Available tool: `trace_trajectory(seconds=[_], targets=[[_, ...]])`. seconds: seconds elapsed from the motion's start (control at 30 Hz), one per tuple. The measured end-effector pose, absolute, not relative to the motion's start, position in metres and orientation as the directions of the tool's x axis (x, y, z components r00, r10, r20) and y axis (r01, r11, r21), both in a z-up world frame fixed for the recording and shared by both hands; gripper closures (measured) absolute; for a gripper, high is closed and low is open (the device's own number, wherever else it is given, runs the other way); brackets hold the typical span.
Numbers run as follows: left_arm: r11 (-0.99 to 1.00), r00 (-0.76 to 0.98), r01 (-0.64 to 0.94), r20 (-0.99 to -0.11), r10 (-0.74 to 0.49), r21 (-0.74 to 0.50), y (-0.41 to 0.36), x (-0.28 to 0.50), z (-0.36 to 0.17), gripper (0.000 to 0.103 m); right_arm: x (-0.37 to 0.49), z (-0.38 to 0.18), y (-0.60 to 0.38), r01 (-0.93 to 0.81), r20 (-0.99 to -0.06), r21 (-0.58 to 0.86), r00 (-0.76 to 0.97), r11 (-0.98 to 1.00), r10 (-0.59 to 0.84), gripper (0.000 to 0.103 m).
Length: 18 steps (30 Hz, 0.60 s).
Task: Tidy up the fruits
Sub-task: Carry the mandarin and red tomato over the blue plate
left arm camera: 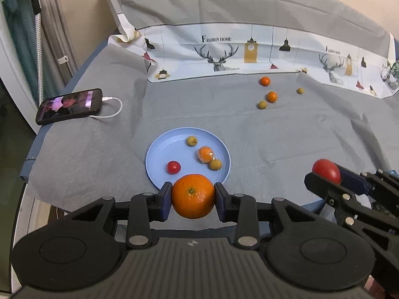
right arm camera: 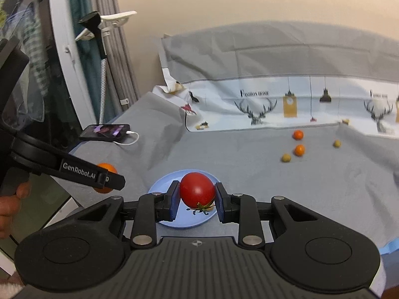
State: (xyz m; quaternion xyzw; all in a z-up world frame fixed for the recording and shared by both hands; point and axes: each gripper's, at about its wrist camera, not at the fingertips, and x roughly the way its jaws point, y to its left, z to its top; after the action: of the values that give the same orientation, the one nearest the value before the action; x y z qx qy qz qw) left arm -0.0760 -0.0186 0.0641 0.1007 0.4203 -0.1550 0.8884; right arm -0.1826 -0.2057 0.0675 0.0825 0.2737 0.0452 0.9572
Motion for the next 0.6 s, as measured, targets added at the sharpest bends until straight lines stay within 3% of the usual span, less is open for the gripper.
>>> trace_trajectory(seconds=[0.6], targets=[[0.931,0.61,0.365,-0.753,-0.248,-0.012,0.001,-0.084,0.075,0.064,-0.189,0.076,-0.189,-0.043,-0.508,0.114,0.856,0.993,0.096,0.072]])
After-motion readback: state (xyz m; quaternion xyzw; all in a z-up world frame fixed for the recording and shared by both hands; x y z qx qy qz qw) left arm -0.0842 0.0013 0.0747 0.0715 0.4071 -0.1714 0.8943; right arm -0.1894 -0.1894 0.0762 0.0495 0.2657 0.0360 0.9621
